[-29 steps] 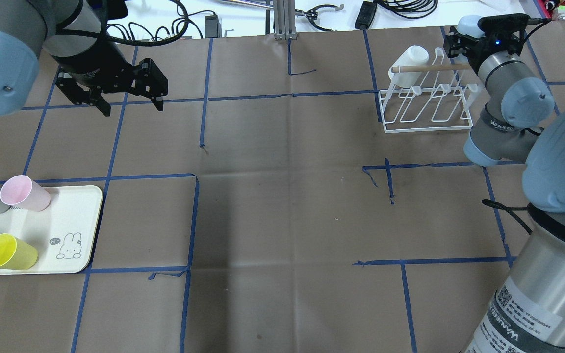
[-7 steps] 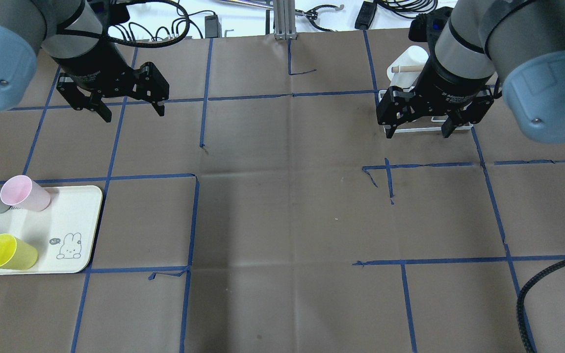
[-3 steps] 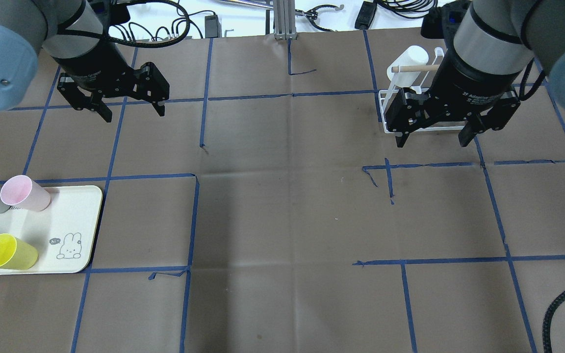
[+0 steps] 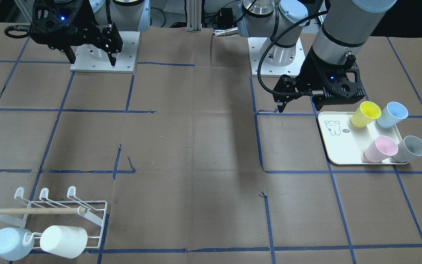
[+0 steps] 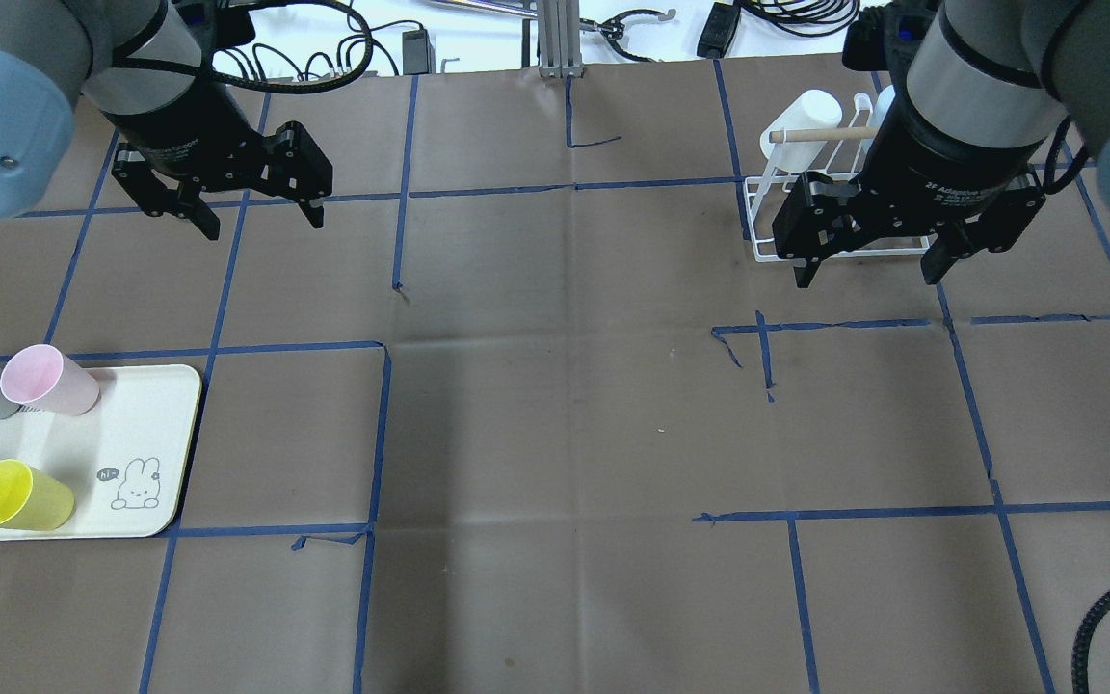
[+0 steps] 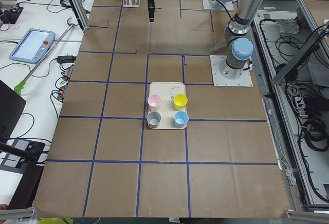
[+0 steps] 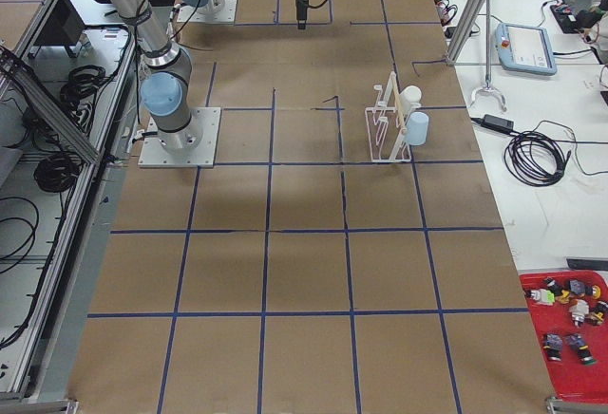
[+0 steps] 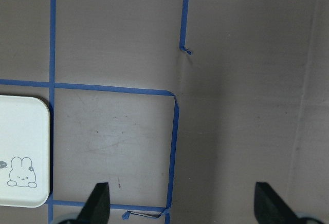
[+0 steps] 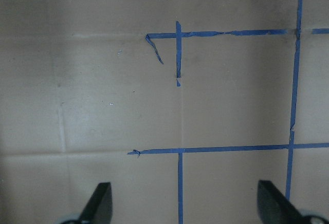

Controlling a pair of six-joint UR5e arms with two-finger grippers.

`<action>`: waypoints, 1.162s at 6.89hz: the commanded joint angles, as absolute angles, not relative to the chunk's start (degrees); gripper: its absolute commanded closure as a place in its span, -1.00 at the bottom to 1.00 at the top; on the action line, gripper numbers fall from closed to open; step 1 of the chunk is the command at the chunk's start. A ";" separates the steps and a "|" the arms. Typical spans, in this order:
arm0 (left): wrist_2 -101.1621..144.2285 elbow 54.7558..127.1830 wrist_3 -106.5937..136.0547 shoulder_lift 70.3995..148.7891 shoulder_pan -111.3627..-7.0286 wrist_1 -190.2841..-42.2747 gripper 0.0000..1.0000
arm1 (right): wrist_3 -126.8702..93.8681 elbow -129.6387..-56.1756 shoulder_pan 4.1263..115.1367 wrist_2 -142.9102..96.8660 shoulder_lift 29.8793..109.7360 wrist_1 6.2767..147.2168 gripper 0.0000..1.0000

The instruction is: Transfer IKEA cup to right arm and place on rack

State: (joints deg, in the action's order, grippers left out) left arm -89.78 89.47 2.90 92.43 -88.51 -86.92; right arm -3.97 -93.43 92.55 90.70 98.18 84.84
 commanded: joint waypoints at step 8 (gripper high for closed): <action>-89.74 89.47 2.90 92.46 -88.51 -86.92 -1.00 | -4.13 -92.64 92.29 90.35 95.98 85.17 -0.99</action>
